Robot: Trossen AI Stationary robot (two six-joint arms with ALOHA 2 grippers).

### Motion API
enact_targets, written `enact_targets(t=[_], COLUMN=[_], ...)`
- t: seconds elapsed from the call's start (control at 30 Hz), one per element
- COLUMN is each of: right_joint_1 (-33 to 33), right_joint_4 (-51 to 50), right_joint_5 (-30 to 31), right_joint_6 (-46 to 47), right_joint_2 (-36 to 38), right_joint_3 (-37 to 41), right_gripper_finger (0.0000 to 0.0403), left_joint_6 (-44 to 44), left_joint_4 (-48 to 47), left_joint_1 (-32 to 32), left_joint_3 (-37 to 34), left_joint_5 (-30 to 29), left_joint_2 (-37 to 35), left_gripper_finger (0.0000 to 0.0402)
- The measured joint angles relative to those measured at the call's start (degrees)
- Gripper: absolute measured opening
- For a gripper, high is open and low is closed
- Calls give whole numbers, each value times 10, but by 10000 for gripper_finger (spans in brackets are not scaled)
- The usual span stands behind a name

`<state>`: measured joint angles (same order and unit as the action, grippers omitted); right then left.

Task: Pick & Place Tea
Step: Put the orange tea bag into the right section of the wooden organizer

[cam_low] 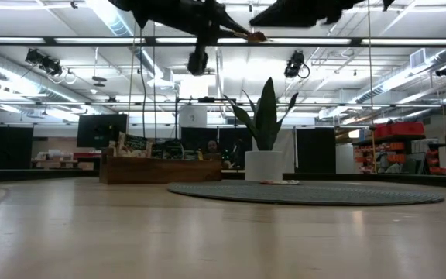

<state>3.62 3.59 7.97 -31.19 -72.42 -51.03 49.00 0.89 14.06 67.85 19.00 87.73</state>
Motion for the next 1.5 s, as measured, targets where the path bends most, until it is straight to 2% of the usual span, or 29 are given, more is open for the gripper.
enact_targets(t=[0.2, 0.33, 0.43, 0.57, 0.73, 0.93, 1.13, 1.27, 1.37, 1.5], right_joint_1=[0, -3, -12, -26, -38, -41, -47, -47, -47, -47], right_joint_4=[5, 32, 76, 152, 185, 185, 193, 212, 211, 211], right_joint_5=[14, 64, 70, 32, -22, -25, -31, -31, -31, -31], right_joint_6=[151, 321, 406, 447, 490, 511, 518, 517, 515, 496], right_joint_2=[70, 104, 112, 102, 91, 90, 81, 70, 63, 61], right_joint_3=[0, 0, 0, 0, 0, 0, 0, 0, 0, 0], right_gripper_finger=[174, 203, 214, 224, 232, 230, 205, 175, 128, 29], left_joint_6=[-103, -209, -272, -292, -294, -291, -302, -302, -302, -302], left_joint_4=[42, 138, 206, 237, 227, 229, 229, 228, 228, 229], left_joint_1=[-2, -17, -28, -36, -36, -38, -46, -47, -46, -46], left_joint_3=[0, 0, 1, 1, 0, 0, 0, 0, 0, 0], left_joint_5=[-33, -52, -61, -91, -111, -113, -124, -124, -124, -124], left_joint_2=[-42, -65, -73, -73, -72, -72, -72, -72, -72, -72], left_gripper_finger=[2, 2, 2, 2, 2, 2, 2, 2, 2, 2])
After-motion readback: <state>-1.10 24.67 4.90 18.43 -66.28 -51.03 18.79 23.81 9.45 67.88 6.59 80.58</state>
